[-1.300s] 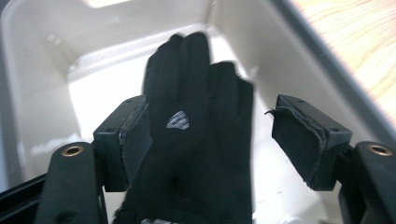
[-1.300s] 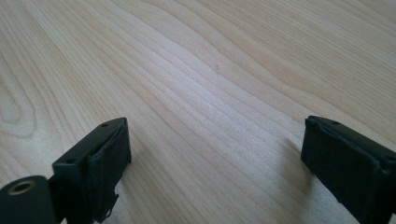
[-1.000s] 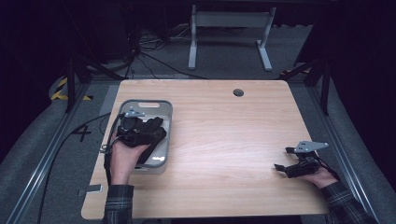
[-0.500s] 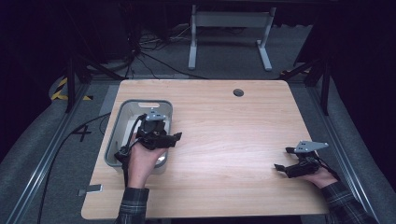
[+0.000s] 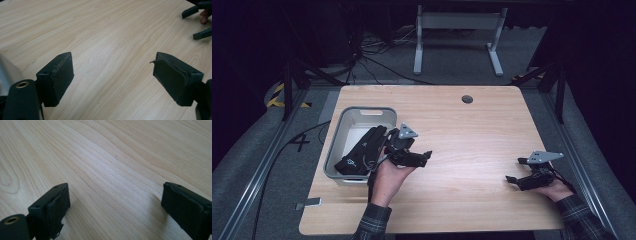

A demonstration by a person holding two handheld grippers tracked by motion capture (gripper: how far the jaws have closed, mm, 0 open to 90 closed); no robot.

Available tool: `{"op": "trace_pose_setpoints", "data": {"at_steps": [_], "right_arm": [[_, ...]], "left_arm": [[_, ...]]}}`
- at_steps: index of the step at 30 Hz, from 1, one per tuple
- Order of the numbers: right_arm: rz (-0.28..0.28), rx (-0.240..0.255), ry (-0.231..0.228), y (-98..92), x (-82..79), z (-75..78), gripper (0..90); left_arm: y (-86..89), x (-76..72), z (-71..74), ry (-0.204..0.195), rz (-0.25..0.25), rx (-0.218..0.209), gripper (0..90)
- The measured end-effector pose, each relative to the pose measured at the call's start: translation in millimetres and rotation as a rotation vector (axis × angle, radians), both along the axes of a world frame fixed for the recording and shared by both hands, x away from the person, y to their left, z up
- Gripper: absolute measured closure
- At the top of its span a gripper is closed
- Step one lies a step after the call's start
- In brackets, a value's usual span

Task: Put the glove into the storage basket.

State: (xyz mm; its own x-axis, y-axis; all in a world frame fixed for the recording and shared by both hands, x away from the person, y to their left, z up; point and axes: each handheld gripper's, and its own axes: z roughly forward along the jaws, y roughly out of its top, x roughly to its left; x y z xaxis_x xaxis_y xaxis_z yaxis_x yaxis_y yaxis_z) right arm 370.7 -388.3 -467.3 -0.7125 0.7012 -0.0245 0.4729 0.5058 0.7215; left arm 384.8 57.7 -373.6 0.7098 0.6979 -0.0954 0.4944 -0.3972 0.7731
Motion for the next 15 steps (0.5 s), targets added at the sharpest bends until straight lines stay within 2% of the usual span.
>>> {"op": "trace_pose_setpoints", "data": {"at_steps": [7, 15], "right_arm": [[0.0, 0.0, 0.0, 0.0, 0.0, 0.0, 9.0], [0.0, 0.0, 0.0, 0.0, 0.0, 0.0, 9.0]], "left_arm": [[-32.2, -4.4, -17.3, 0.019, -0.074, 0.063, 14.7], [-53.5, -12.8, -41.1, 0.025, -0.135, 0.107, 13.4]]}}
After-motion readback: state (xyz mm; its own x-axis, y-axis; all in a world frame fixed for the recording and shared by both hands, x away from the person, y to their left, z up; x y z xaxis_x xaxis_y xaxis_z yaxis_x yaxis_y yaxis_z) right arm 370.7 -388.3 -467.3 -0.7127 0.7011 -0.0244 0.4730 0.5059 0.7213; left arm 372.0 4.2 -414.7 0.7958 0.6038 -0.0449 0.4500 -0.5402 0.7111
